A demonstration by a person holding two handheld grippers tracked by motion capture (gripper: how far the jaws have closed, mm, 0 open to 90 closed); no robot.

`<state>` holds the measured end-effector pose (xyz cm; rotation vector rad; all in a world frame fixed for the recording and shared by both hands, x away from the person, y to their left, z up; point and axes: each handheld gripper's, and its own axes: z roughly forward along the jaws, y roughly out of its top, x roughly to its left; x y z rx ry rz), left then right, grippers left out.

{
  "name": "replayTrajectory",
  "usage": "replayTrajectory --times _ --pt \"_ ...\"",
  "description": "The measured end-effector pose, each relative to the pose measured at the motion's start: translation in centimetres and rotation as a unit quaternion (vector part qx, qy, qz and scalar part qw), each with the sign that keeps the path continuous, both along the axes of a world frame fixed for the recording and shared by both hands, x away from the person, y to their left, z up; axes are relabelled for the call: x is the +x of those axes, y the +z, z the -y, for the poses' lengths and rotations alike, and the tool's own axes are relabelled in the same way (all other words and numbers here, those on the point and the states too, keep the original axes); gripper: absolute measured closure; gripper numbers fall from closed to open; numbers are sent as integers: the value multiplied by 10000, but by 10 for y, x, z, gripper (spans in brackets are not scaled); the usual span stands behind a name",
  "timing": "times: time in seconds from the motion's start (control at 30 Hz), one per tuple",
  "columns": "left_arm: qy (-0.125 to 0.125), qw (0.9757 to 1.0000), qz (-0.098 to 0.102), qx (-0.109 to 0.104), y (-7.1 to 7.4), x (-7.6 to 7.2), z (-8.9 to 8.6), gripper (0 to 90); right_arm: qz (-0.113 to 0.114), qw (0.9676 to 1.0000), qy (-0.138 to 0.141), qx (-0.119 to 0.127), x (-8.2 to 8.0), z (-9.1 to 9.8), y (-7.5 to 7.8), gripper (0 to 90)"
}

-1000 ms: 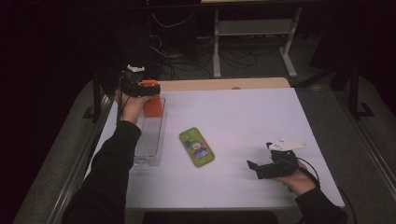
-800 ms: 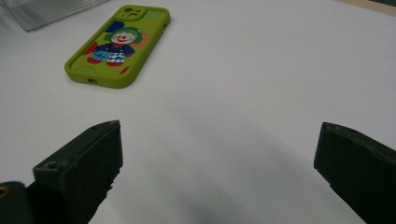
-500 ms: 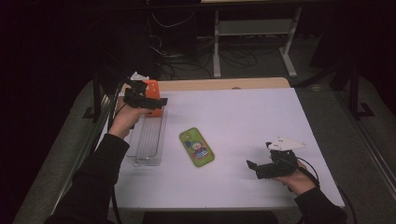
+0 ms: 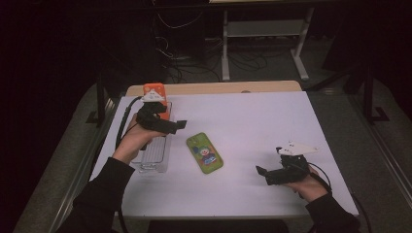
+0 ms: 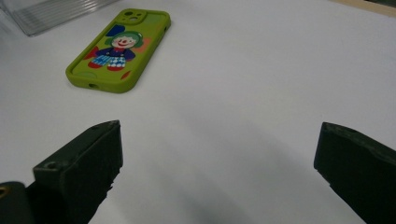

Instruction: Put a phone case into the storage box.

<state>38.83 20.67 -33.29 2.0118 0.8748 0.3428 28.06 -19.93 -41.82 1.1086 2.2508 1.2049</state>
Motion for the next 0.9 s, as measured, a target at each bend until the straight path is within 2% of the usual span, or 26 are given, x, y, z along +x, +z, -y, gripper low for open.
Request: replayTrajectory --times 0.13,0.17,0.27,0.53,0.63,0.7,0.8,0.9 --pt "-273 9996 20 65 -6 -13 6 0 21 10000 43 -9 2 -2 1 3" --pt "-344 9993 11 133 -8 -16 7 0 -22 10000 48 -3 1 -2 1 3" --pt "-481 9987 -61 138 -16 -25 10 0 -70 9999 78 15 1 -2 0 3" --pt "-679 9975 -130 160 -33 -44 12 0 -178 9995 250 25 3 -5 6 63" --pt "-738 9970 -113 194 -35 -46 10 0 -306 9990 326 42 4 -9 8 100" --pt "-771 9968 -99 195 -38 -48 8 0 -377 9986 362 88 7 -13 9 176" --pt "-788 9964 -97 308 -42 -48 8 0 -476 9980 363 198 12 -21 13 373" --pt "-752 9966 -122 319 -46 -48 8 0 -531 9973 461 233 17 -33 14 571"
